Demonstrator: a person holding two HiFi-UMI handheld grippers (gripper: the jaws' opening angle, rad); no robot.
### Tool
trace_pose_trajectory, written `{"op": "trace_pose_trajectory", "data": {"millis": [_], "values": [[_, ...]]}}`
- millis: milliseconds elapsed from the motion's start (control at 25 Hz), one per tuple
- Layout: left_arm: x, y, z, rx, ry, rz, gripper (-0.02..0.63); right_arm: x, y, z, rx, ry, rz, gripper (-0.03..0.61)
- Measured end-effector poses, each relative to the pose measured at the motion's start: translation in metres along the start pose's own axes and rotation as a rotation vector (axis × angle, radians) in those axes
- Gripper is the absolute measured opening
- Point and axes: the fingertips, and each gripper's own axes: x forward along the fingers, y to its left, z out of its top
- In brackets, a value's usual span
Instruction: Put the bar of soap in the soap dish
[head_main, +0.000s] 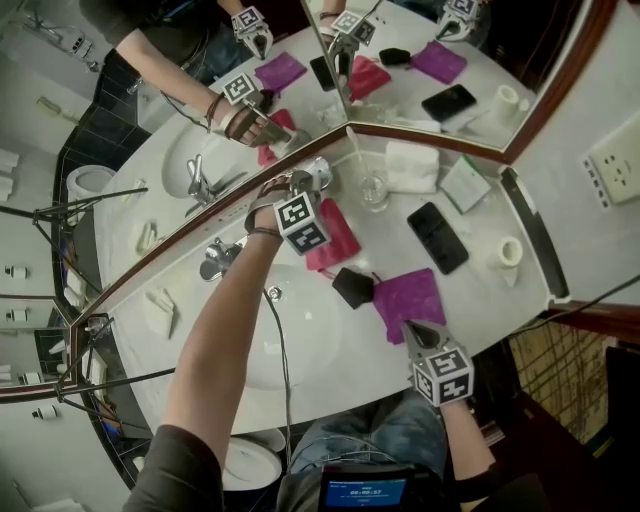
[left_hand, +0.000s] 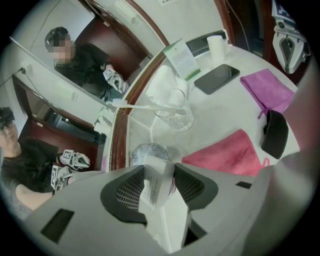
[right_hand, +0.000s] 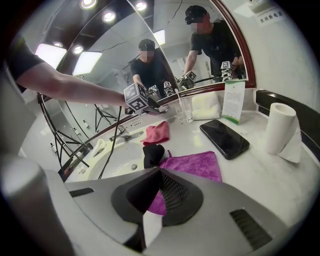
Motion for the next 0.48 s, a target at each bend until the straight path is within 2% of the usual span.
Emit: {"op": "trace_pose_trajectory", "data": {"millis": [200, 480], "values": [[-0.01, 0.0, 0.01, -0.051, -0.074, 0.0, 0.126, 0.001, 0.006, 0.003, -0.007, -0.003, 0.011, 0.017], [-0.032, 0.012, 0.021, -0.219, -0.191, 0.02, 0.11, 0.002, 0.012, 0.01, -0.018, -0.008, 0.023, 0.017]]}}
